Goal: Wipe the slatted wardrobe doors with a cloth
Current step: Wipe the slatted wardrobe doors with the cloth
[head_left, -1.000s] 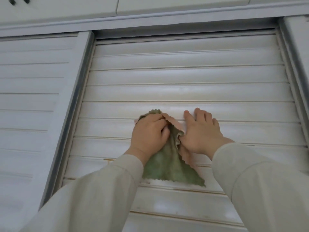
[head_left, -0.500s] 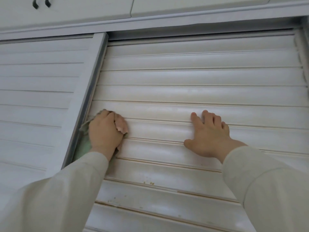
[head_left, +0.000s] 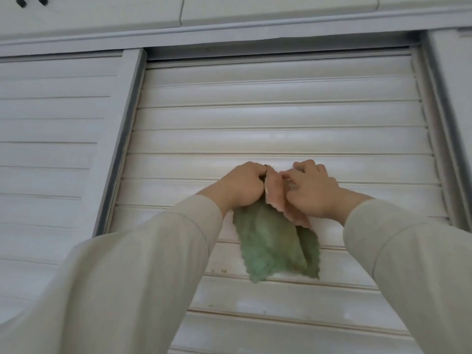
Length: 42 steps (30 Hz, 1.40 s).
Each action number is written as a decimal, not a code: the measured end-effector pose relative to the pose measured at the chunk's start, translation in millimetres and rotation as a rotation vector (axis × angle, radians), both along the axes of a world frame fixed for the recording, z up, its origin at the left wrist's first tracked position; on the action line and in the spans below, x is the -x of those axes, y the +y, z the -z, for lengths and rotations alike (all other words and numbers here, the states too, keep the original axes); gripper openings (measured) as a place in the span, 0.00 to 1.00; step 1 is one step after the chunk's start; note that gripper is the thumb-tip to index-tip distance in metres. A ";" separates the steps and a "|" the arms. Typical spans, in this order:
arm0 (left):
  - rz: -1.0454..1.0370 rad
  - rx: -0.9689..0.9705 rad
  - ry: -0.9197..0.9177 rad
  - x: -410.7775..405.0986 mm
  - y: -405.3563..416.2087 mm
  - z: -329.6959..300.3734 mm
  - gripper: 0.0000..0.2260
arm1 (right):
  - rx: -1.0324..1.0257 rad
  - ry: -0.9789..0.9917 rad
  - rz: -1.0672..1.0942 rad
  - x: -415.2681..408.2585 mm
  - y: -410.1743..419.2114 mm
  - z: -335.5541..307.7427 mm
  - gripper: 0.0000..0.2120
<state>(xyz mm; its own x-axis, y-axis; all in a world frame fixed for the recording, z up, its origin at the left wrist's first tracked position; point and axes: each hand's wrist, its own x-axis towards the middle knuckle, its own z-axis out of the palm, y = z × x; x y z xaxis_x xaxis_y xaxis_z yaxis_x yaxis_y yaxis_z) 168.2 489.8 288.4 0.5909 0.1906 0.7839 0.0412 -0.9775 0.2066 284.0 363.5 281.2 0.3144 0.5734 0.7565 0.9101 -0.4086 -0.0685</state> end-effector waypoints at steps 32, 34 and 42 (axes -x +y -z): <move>-0.429 -0.502 -0.335 8.2 124.4 37.4 0.29 | -0.131 -0.400 -0.055 27.3 69.7 55.3 0.25; -0.443 -0.514 -0.361 7.2 125.9 39.7 0.28 | -0.199 -0.428 -0.076 25.8 76.3 55.8 0.21; -0.465 -0.520 -0.394 1.5 128.4 40.6 0.28 | -0.517 -0.382 0.195 -17.9 48.0 63.6 0.24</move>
<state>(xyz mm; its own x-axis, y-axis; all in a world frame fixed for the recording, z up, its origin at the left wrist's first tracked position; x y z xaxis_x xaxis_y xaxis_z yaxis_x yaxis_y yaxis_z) 166.7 618.2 247.8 0.2013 -0.0979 0.9746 0.4874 -0.8531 -0.1863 301.9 411.4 217.5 0.0313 0.0677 0.9972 0.8224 -0.5688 0.0128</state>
